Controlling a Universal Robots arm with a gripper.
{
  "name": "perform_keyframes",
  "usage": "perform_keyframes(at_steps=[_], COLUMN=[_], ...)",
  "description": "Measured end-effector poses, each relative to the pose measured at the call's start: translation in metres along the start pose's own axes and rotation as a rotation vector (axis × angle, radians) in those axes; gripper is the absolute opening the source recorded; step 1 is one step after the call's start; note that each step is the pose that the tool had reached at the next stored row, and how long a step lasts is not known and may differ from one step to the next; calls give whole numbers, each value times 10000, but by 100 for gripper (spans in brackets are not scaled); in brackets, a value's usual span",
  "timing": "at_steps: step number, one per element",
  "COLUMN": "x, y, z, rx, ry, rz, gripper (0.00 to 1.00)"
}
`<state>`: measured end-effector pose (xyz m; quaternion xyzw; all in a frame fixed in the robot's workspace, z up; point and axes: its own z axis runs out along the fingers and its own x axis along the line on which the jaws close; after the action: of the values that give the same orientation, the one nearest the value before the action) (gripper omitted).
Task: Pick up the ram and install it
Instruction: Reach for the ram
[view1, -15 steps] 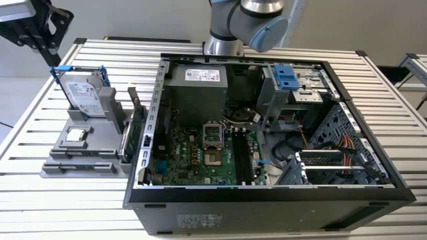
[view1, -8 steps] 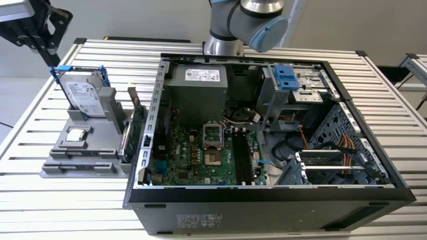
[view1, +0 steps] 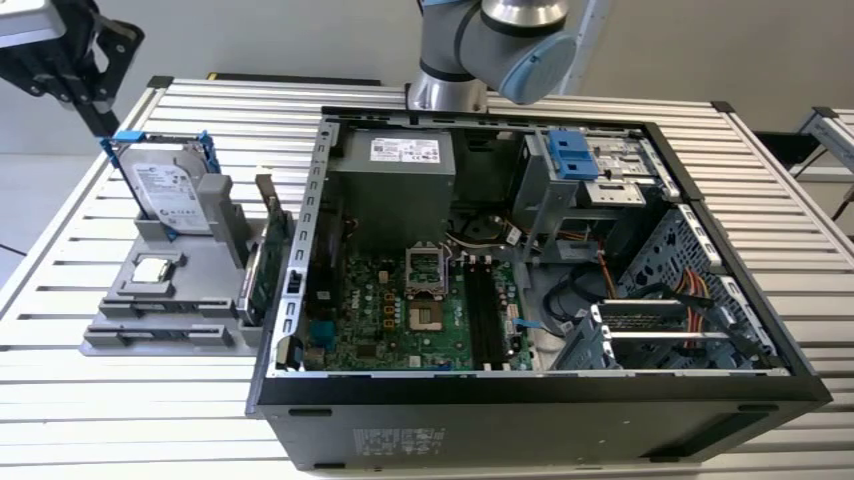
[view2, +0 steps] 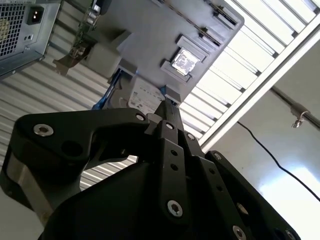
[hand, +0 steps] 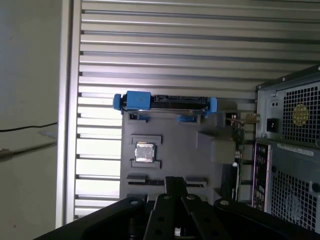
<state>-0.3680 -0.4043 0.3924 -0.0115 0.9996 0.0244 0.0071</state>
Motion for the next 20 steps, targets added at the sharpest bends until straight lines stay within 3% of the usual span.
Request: perform_keyframes(at_steps=[20], x=[-47], y=[-205], z=[-9], rx=[2], ry=[4], rz=[144], gripper=[0])
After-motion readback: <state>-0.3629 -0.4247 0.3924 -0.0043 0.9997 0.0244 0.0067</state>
